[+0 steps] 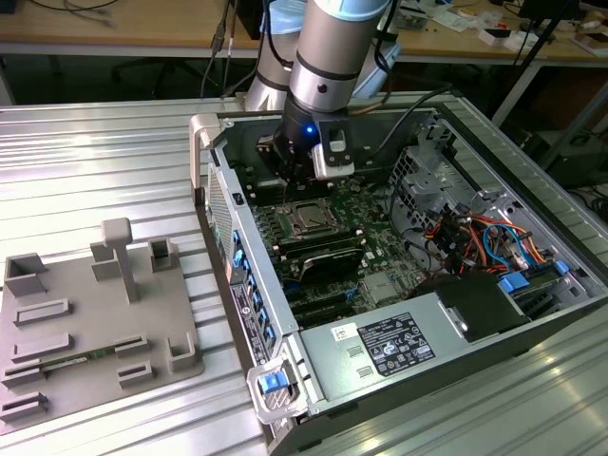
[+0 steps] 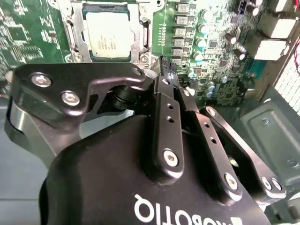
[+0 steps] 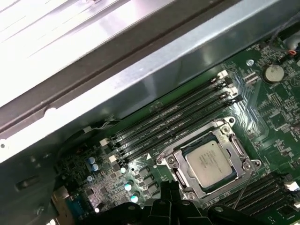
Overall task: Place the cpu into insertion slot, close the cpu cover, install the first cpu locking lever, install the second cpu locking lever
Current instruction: 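Install the first cpu locking lever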
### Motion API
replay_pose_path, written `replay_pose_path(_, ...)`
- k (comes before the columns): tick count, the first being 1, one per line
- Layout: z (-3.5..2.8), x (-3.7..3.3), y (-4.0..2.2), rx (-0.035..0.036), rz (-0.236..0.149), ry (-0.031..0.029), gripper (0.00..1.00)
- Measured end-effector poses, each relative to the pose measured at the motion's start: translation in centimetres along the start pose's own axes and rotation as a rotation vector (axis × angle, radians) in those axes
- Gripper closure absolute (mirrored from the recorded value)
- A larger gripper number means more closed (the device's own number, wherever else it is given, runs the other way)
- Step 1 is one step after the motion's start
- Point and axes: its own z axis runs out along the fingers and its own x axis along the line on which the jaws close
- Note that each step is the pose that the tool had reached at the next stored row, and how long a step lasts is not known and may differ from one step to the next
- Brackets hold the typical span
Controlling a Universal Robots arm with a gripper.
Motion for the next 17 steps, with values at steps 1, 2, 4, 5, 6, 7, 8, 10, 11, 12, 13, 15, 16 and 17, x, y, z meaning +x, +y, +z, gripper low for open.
replay_pose_path(1,0.02,0.0,0.0,0.0005,-0.018,0.0005,0.89)
replay_pose_path(2,0.03,-0.01,0.0,0.0011,-0.037,0.001,0.89)
replay_pose_path(4,0.12,-0.01,0.0,0.003,-0.103,0.0028,0.89)
replay_pose_path(5,0.17,-0.01,0.0,0.0039,-0.132,0.0035,0.89)
replay_pose_path(6,0.21,-0.01,0.0,0.0043,-0.149,0.004,0.89)
replay_pose_path(7,0.24,0.0,-0.02,0.0048,-0.161,0.0043,0.89)
replay_pose_path(8,0.27,0.15,-0.1,0.0051,-0.171,0.0046,0.89)
replay_pose_path(10,0.33,0.52,-0.29,0.0051,-0.176,0.0047,0.89)
replay_pose_path(11,0.33,0.71,-0.39,0.0053,-0.178,0.0048,0.89)
replay_pose_path(12,0.34,0.81,-0.44,0.0053,-0.18,0.0049,0.89)
replay_pose_path(13,0.35,0.89,-0.48,0.0053,-0.186,0.0049,0.89)
replay_pose_path(15,0.34,0.9,-0.49,0.0069,-0.228,0.0062,0.89)
replay_pose_path(16,0.35,0.9,-0.49,0.0073,-0.247,0.0067,0.89)
replay_pose_path(17,0.37,0.9,-0.49,0.008,-0.268,0.0072,0.89)
